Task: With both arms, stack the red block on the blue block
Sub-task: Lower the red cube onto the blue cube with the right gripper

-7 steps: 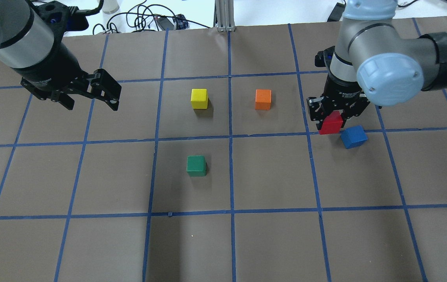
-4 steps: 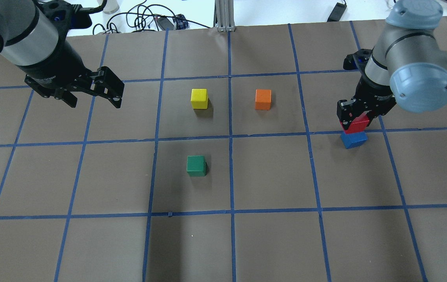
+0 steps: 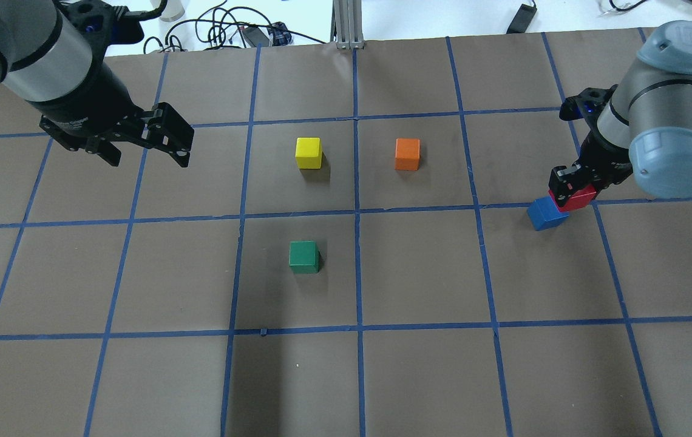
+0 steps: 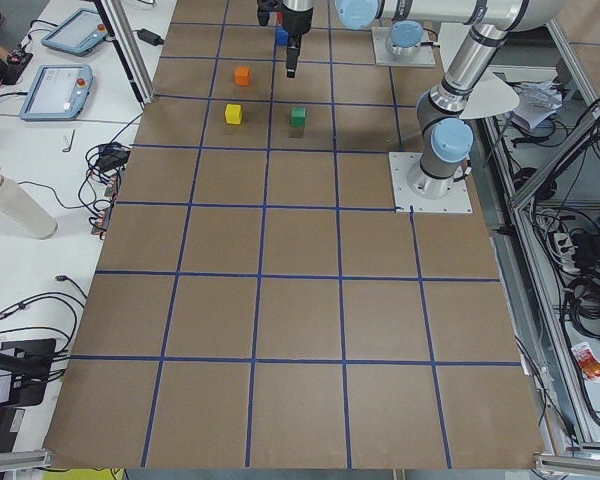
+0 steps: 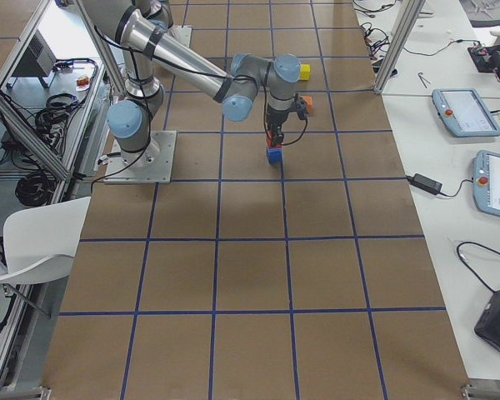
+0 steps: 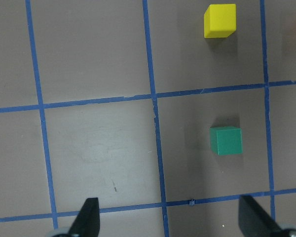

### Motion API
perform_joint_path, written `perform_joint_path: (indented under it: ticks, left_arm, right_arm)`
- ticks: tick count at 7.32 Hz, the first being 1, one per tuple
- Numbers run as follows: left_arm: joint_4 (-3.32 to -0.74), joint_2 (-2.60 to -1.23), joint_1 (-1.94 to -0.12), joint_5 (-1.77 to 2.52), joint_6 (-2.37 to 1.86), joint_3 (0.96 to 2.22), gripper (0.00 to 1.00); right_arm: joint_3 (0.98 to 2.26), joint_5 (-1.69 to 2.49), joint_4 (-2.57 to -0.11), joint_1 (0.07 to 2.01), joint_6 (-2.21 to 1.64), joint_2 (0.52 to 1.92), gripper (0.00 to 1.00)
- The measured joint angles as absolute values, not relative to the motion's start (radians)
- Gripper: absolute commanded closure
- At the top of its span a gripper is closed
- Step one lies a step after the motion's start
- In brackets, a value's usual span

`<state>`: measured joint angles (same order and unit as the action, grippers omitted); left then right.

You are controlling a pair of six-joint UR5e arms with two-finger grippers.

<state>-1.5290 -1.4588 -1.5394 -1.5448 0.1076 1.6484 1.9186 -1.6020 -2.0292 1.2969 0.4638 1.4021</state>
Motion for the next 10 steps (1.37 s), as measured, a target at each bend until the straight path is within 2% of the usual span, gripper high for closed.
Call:
perform_joint_path:
  ticks: [10]
  left_arm:
    - [-1.529, -1.453, -1.540, -1.545, 0.109, 1.648, 0.00]
  right_arm:
    - [1.963, -1.549, -2.113, 1.295, 0.471, 1.364, 1.00]
